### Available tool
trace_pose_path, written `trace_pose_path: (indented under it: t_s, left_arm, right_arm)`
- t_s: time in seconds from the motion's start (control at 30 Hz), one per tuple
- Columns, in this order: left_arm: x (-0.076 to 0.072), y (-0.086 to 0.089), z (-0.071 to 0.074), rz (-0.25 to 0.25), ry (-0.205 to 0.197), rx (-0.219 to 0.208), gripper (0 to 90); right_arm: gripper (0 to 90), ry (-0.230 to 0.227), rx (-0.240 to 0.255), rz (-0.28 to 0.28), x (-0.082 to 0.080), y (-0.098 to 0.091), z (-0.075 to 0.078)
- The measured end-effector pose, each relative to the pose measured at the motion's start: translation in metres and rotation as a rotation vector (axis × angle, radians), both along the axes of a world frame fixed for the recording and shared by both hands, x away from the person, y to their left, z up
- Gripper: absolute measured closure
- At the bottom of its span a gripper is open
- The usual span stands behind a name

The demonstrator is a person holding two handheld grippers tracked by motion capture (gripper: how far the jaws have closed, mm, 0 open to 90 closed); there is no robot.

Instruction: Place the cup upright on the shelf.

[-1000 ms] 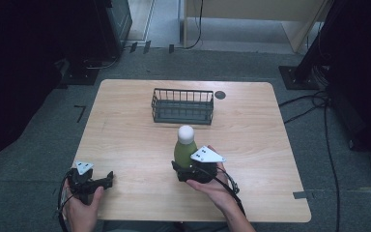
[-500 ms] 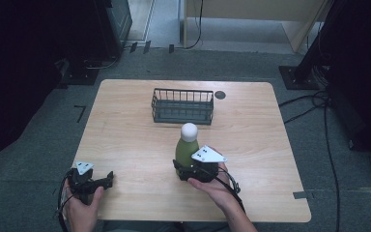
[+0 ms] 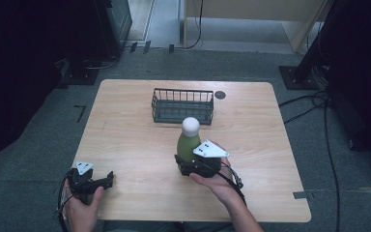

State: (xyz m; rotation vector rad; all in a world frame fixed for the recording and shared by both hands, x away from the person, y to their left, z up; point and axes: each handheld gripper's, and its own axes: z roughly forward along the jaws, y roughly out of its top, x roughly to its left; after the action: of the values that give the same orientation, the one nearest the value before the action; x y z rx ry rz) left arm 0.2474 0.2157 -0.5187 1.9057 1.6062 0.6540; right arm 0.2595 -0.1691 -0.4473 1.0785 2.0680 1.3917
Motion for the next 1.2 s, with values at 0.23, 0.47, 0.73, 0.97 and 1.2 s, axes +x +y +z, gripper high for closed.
trace_pose_path:
  t_s: [0.23, 0.47, 0.73, 0.97, 1.2]
  left_arm:
    - [0.0, 0.0, 0.0, 0.0, 0.0, 0.0, 0.0]
    - [0.0, 0.0, 0.0, -0.001, 0.002, 0.001, 0.0]
    - [0.0, 0.0, 0.0, -0.002, 0.0, 0.0, 0.0]
    - [0.0, 0.0, 0.0, -0.001, -0.002, -0.001, 0.0]
    - [0.0, 0.0, 0.0, 0.0, -0.002, -0.002, 0.0]
  right_arm:
    - [19.8, 0.008, 0.008, 0.0, 0.004, -0.002, 0.004]
    - [19.9, 0.008, 0.013, -0.008, 0.011, -0.004, 0.009]
    - [19.9, -0.006, 0.003, -0.015, 0.02, -0.006, 0.018]
    - [19.9, -0.011, -0.001, -0.023, 0.027, -0.006, 0.024]
    - [19.9, -0.013, -0.006, -0.039, 0.037, -0.008, 0.031]
